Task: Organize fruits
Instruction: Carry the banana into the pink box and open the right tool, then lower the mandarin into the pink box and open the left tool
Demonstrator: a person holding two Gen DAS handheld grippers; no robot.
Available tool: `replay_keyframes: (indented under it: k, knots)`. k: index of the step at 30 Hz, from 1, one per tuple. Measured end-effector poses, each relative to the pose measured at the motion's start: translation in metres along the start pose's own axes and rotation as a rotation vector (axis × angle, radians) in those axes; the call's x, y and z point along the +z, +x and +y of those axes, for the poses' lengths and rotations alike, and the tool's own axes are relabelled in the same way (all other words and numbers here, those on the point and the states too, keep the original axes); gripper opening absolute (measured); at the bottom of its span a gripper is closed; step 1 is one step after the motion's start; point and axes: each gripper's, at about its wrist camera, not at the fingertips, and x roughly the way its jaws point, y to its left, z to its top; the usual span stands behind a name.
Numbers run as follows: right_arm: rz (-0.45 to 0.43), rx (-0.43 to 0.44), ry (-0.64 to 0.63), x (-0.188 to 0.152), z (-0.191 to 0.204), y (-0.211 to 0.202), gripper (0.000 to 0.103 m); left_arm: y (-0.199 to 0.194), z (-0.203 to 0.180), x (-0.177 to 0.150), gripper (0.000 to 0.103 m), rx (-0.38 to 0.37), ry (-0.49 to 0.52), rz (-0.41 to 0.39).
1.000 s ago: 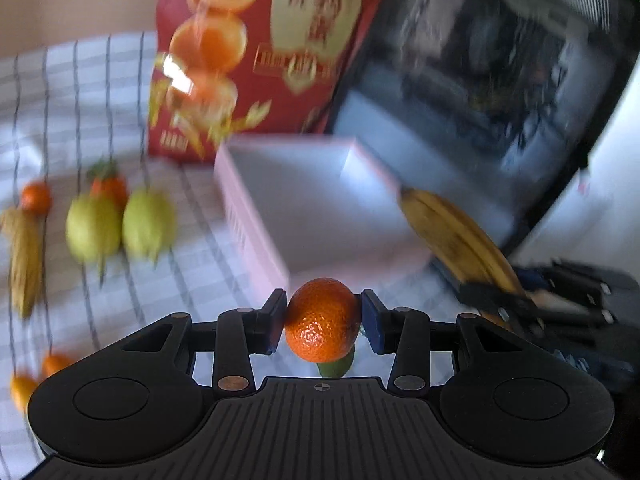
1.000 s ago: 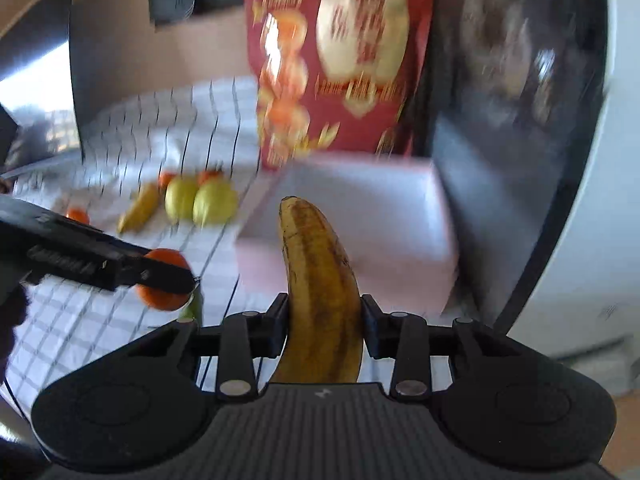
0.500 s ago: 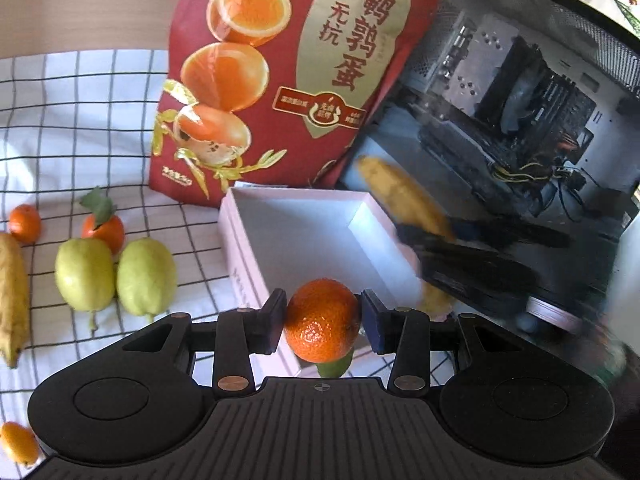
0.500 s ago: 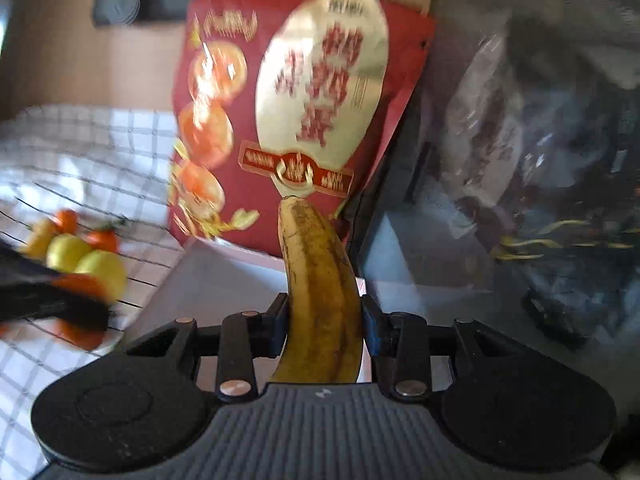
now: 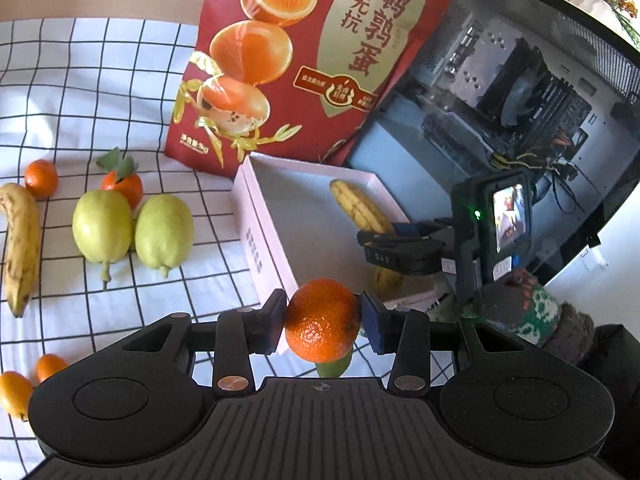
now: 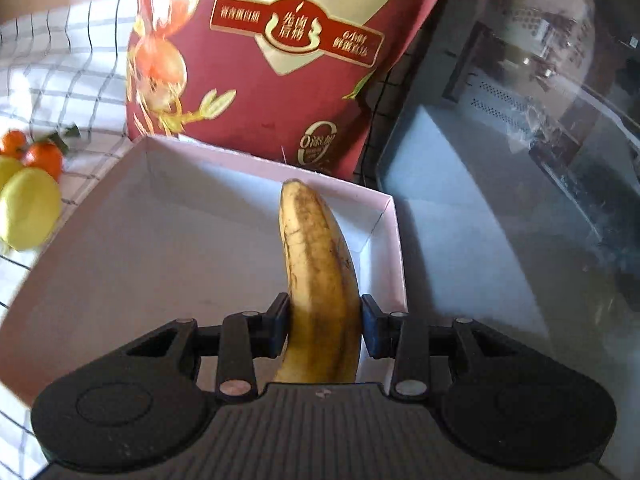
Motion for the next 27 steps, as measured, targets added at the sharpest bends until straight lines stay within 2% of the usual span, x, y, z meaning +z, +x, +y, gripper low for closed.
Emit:
replay_keyframes:
  k: [4, 8, 13, 16, 18, 21, 27]
  knots:
    - [0.037, 0.018, 0.0, -0.006, 0.0, 0.001, 0.036, -0.001, 0.002, 0.0, 0.045, -0.001, -0.003, -0.002]
    - [-0.038, 0.001, -0.012, -0.013, 0.001, -0.011, 0.037, 0.005, 0.001, 0.0, 0.045, -0.008, -0.001, 0.005]
    - [-0.154, 0.053, 0.083, -0.023, -0.009, -0.055, 0.048, 0.019, -0.007, 0.007, 0.045, -0.019, 0.021, 0.02]
    - [-0.236, 0.081, 0.126, -0.047, -0.012, -0.098, 0.056, 0.03, -0.015, 0.021, 0.046, -0.035, 0.032, 0.019]
    - [-0.276, 0.086, 0.144, -0.07, -0.01, -0.125, 0.066, 0.042, -0.021, 0.035, 0.046, -0.051, 0.038, 0.015]
    - [-0.262, 0.074, 0.16, -0.094, -0.007, -0.143, 0.067, 0.069, -0.03, 0.057, 0.046, -0.065, 0.036, 0.02]
    - [-0.228, 0.074, 0.203, -0.12, 0.001, -0.158, 0.067, 0.143, -0.055, 0.098, 0.045, -0.065, 0.03, 0.041]
